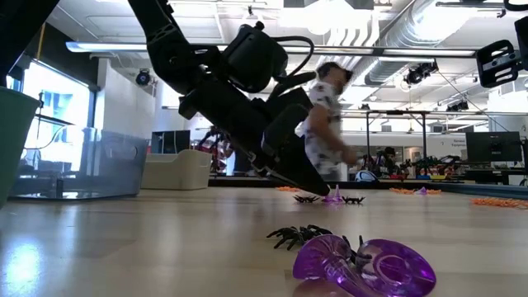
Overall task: Sort Halloween decoration
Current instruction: Put the center violet witch hat into the black bin
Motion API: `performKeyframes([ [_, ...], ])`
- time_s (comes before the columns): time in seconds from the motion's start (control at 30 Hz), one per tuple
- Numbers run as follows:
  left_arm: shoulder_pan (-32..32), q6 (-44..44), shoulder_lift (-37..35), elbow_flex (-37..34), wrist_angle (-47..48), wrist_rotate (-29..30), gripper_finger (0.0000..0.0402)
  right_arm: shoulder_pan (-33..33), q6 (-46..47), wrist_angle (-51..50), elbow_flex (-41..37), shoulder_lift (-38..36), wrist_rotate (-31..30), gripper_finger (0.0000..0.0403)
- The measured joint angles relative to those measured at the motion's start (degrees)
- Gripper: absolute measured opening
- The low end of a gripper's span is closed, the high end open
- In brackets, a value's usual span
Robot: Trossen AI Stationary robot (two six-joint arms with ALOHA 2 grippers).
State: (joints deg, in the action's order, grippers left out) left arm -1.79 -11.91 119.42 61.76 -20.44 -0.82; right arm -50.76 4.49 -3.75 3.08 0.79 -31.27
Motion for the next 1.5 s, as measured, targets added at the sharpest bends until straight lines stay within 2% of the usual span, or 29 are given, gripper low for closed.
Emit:
performKeyframes([
  [0.5, 0.0, 0.0, -1.6, 0.3, -0.8, 0.0, 0.0, 0.0, 0.0, 0.0, 0.0, 0.0, 0.0, 0.0],
  [0.83, -0.6, -0.5, -8.2, 0.3, 5.0, 0.3, 0.0, 0.0, 0.0, 0.0, 0.0, 0.0, 0.1, 0.0],
  [1.1, -2.5, 0.5, -16.9, -0.1, 15.5, 6.9, 0.0, 0.0, 0.0, 0.0, 0.0, 0.0, 0.2, 0.0],
  [1.37, -5.6, 0.2, -27.6, -0.1, 35.0, 17.4, 0.0, 0.0, 0.0, 0.0, 0.0, 0.0, 0.2, 0.0],
  [1.5, -7.6, -3.3, -32.9, 0.0, 45.6, 21.7, 0.0, 0.0, 0.0, 0.0, 0.0, 0.0, 0.2, 0.0],
])
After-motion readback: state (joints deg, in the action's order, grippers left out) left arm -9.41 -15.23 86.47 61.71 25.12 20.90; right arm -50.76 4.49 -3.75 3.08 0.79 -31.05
